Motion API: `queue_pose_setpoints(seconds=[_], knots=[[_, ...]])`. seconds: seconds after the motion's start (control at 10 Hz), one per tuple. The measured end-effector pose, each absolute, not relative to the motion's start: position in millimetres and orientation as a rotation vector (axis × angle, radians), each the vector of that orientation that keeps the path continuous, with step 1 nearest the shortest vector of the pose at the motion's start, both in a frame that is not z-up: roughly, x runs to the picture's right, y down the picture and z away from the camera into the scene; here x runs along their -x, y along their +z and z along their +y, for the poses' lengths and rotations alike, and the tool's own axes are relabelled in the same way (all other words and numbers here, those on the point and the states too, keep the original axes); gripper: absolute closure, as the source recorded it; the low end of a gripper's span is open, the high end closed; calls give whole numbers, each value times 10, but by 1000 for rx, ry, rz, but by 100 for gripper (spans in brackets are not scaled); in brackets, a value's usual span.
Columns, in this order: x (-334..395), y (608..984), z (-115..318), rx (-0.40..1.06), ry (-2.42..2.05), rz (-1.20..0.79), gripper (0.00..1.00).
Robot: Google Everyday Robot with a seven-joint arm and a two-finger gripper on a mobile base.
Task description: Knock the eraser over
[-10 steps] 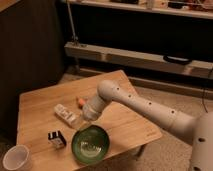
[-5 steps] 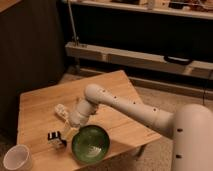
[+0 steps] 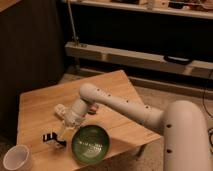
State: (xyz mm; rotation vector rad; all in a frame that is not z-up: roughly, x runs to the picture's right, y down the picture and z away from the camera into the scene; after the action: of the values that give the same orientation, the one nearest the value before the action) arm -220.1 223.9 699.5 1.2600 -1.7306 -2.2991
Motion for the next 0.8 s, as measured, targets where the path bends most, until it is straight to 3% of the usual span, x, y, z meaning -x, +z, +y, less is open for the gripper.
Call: queue_pose_setpoints(seconds=[0.5,0.8], knots=[[2489,7224,2194,-1210,-2274,-1725,82],[2448,7213,2039,-1158,-2331,-1623,81]])
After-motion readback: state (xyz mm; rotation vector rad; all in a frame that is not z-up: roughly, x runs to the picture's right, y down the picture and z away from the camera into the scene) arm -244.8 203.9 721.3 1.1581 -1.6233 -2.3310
